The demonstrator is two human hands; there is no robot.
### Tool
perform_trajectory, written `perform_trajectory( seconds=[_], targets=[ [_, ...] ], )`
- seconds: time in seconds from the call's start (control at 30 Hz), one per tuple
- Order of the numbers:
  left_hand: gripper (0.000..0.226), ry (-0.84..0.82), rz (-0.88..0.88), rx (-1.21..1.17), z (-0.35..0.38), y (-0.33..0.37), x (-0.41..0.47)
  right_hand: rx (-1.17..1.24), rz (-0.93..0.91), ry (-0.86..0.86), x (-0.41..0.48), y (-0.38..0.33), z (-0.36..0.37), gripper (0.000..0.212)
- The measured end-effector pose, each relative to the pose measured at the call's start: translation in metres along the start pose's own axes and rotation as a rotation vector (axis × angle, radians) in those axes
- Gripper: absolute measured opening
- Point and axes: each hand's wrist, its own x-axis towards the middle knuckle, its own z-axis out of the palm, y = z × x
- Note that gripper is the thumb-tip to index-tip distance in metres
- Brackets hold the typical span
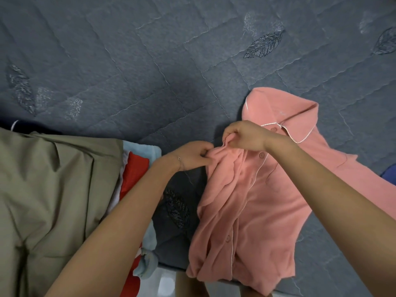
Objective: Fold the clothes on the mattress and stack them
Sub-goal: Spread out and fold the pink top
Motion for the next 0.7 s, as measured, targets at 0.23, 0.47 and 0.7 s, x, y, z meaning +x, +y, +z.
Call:
perform_trajectory(
  seconds=[0.23, 0.47, 0.7],
  targets=[
    [0.022, -0.044, -0.085, -0.098, -0.003, -0.006, -0.011, 0.002, 0.021, -0.151, -0.010, -0.024, -0.003, 0.007],
    [0.019, -0.229, -0.141, 0.151, 0.001, 0.003, -0.016, 0.082, 0.085, 0.024, -0.030, -0.005, -0.009, 0.012],
    [0.020, -0.122, 0.062, 0.015, -0.008, 0.020, -0.019, 0.096, 0.101, -0.054, -0.038, -0.007, 0.005, 0.027]
  ],
)
